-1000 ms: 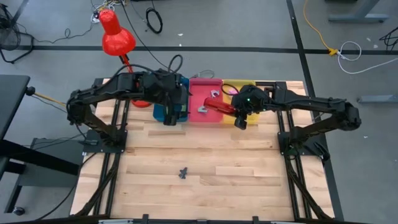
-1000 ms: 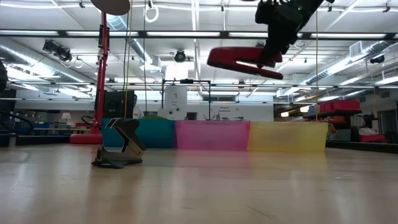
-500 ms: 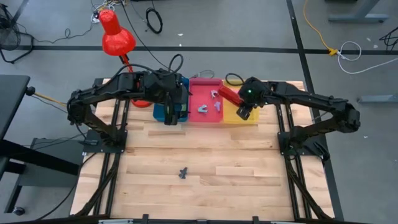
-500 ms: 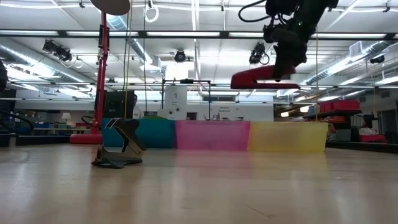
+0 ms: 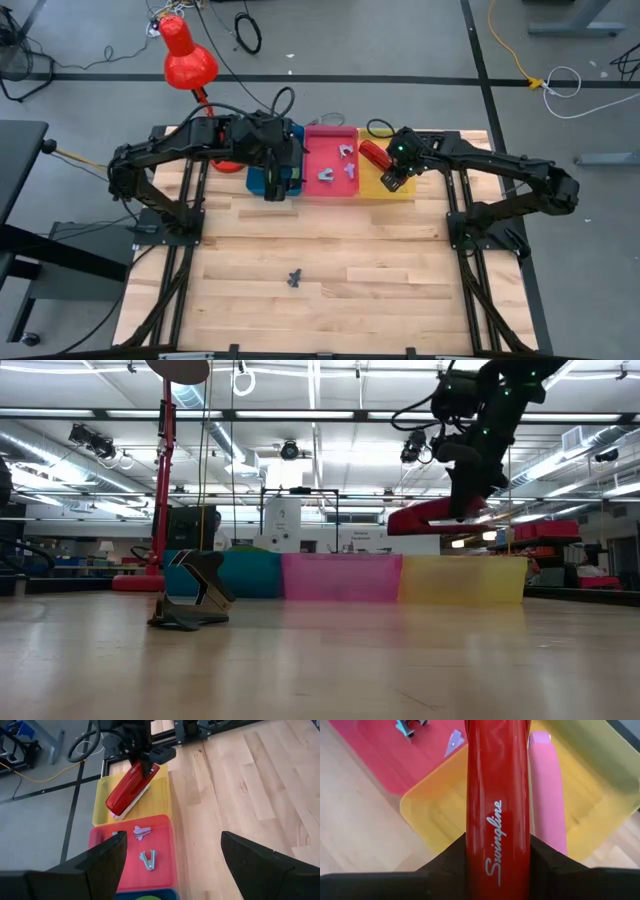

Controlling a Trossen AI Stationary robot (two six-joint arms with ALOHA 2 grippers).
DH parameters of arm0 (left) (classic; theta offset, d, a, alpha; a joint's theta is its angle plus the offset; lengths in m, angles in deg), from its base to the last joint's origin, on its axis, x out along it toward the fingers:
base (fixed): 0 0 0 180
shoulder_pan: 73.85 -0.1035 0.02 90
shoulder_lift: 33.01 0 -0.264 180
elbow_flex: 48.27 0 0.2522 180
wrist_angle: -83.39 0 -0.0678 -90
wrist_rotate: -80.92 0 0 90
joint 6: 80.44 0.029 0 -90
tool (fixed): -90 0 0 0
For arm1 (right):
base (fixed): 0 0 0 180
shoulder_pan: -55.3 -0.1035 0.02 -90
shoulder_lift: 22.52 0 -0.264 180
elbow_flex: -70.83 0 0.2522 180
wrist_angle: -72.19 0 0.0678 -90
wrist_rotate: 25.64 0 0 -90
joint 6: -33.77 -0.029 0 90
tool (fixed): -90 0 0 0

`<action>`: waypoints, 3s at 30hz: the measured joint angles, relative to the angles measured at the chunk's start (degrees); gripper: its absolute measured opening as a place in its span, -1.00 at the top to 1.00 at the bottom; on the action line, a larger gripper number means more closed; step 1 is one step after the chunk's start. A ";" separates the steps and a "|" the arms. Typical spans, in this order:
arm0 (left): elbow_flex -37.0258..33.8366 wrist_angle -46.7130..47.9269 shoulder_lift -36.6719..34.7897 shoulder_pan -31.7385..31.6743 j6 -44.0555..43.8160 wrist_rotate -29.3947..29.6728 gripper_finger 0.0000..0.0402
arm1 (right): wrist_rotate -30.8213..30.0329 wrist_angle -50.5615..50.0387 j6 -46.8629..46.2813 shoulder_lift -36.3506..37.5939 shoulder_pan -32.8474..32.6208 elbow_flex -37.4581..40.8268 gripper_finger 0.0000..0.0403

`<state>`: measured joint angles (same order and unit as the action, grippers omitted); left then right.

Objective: Pick and place Stapler, Stapler remover, tape
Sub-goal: Put the red stapler into the yellow bin

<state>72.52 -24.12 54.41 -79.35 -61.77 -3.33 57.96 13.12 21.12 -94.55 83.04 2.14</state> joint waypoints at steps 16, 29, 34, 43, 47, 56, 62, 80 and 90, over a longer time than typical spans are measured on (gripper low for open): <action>-0.04 0.00 0.07 0.00 -0.04 0.00 -0.62 | 1.36 12.42 -0.23 -0.02 2.62 11.34 0.33; -0.04 0.00 0.07 0.00 -0.07 0.00 -0.62 | 4.49 14.63 -3.13 -0.12 2.88 11.82 0.33; -0.04 0.00 0.08 0.00 -0.07 0.00 -0.62 | 4.54 16.45 -3.24 -0.98 2.85 12.90 0.33; -0.04 0.00 0.07 0.00 -0.07 0.00 -0.62 | 5.02 18.23 -3.38 -1.38 2.87 14.92 0.33; -0.04 0.00 0.07 0.00 -0.07 0.00 -0.62 | 5.18 18.39 -3.40 -1.38 2.88 14.92 0.33; -0.04 0.02 0.09 0.00 -0.07 0.00 -0.62 | 5.38 17.08 -3.76 -1.36 2.89 14.92 0.33; -0.04 0.02 0.07 0.00 -0.08 0.00 -0.62 | 3.76 16.28 -3.21 0.67 2.95 14.14 0.33; -0.04 0.02 0.07 -0.01 -0.13 -0.02 -0.62 | 2.34 13.38 -2.92 2.38 2.98 13.48 0.33; -0.04 0.02 0.07 -0.02 -0.28 -0.02 -0.62 | 2.38 16.23 -2.74 2.40 2.98 13.41 0.10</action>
<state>72.47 -24.11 54.48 -79.37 -62.04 -3.35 60.34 29.36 18.37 -92.15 86.02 15.55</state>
